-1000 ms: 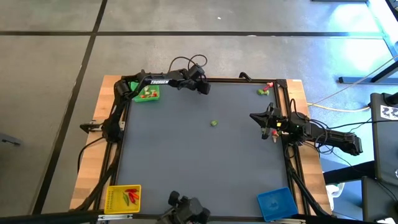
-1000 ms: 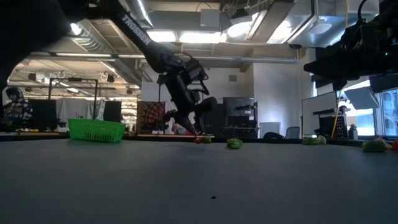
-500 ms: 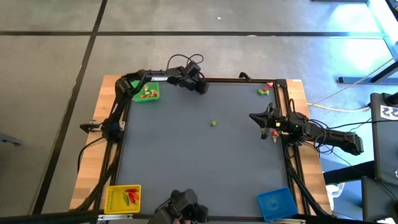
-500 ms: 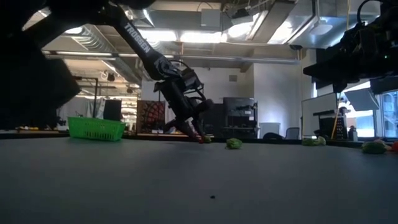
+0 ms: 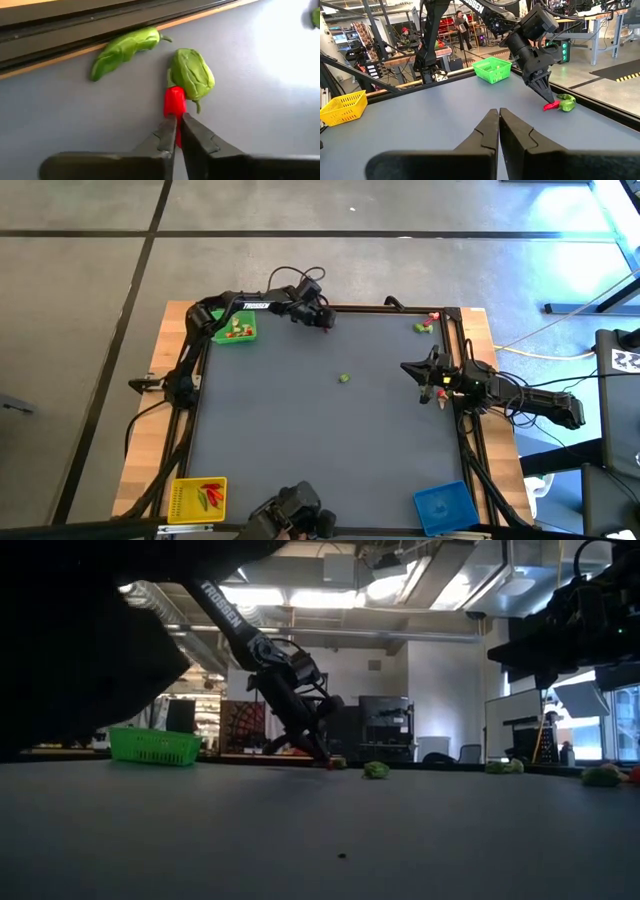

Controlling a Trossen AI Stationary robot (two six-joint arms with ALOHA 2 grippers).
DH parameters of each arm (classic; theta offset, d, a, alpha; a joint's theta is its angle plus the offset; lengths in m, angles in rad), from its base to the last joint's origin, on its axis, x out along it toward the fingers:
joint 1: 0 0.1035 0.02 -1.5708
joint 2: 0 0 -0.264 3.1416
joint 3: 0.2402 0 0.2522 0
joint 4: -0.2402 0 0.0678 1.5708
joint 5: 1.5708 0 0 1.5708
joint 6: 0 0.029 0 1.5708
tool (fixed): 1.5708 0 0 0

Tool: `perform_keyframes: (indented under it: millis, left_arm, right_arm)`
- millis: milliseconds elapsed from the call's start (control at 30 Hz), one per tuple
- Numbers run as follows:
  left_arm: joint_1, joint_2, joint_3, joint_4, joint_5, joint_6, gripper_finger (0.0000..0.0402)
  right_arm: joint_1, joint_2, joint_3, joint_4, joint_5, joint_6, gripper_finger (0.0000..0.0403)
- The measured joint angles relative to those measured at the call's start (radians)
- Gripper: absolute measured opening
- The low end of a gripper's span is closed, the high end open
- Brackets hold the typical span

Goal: Sort produce into baskets
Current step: Put the red chili pepper into the yellow bin

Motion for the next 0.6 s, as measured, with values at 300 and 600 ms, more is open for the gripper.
perform_keyframes:
  millis: [300, 600]
  left_arm:
    - [-0.006, -0.006, 0.000, -0.031, 0.001, 0.084, 0.0001]
    - [-0.063, -0.106, 0.000, -0.054, -0.003, 0.175, 0.0005]
  right_arm:
    - [0.000, 0.000, 0.000, 0.001, -0.001, 0.000, 0.0017]
    - [0.000, 0.000, 0.000, 0.002, -0.001, 0.000, 0.0017]
